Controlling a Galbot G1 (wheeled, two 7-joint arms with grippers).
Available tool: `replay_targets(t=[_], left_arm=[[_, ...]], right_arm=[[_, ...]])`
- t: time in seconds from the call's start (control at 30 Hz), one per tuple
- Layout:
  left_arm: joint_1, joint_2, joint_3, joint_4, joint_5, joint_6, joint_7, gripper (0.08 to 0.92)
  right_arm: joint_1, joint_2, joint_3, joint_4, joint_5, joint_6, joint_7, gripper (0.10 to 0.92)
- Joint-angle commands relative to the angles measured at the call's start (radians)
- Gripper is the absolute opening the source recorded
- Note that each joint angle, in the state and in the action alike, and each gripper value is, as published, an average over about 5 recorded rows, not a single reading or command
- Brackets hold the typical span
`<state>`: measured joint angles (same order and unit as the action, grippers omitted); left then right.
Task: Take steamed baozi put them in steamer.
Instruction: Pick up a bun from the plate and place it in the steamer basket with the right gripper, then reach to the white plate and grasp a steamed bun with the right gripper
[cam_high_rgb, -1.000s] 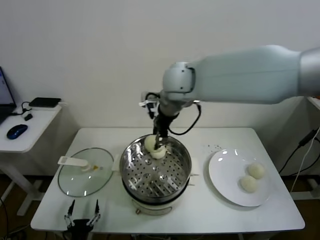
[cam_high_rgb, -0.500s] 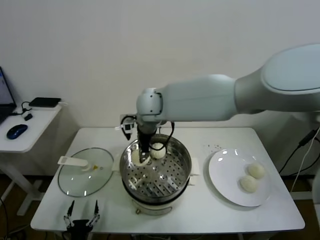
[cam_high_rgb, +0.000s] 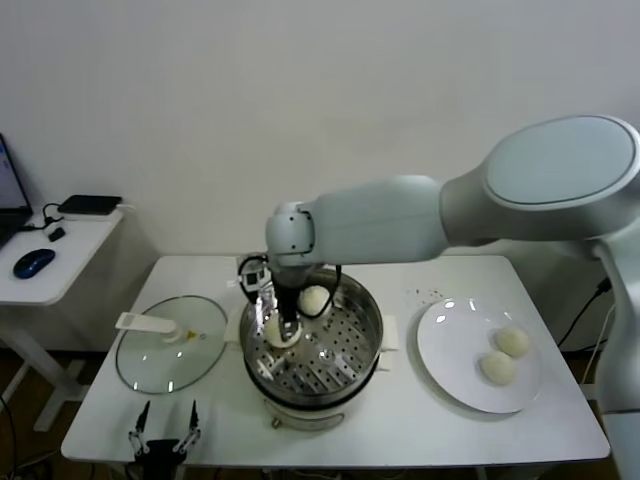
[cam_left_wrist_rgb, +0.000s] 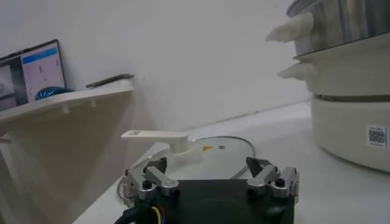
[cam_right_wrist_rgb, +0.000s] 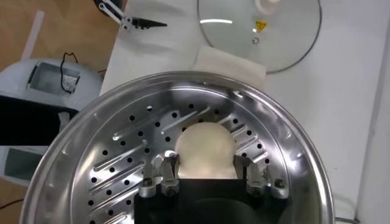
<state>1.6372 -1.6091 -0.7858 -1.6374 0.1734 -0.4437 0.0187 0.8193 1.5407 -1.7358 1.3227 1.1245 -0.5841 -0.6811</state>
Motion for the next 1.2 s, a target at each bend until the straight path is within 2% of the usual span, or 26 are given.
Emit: replay_targets(t=[0.03,0.13,0.23,0.4,0.7,0.97,1.2], left_arm=[[0.001,-0.026,0.000,-0.002,0.001,0.000,-0.001,0.823],[0.002,-0.026,-0.001,-0.004,0.003,0.000,-0.002,0.823],[0.004,-0.026,-0.002,-0.008,0.004,0.000,-0.002,0.823],[0.007,-0.027,-0.003,-0.013,0.008,0.000,-0.003,0.823],[0.007,-0.035,0.001,-0.014,0.021,-0.003,-0.003,0.823],[0.008,-0.041,0.001,-0.007,0.028,-0.009,-0.001,0.823],[0.007,-0.048,0.003,-0.003,0.040,-0.008,-0.001,0.823]], right_arm=[[-0.005,0.000,0.015,-0.004,0.001,0.003,0.003,0.700],[0.029,-0.030,0.021,0.015,0.014,0.007,-0.009,0.776],[0.090,-0.090,0.016,0.059,0.033,0.012,-0.030,0.815],[0.264,-0.258,-0.084,0.179,-0.019,0.089,-0.148,0.822],[0.401,-0.587,-0.327,0.294,-0.250,0.304,-0.295,0.823],[0.298,-0.789,-0.426,0.261,-0.526,0.375,-0.300,0.823],[0.111,-0.888,-0.335,0.155,-0.636,0.383,-0.269,0.823]])
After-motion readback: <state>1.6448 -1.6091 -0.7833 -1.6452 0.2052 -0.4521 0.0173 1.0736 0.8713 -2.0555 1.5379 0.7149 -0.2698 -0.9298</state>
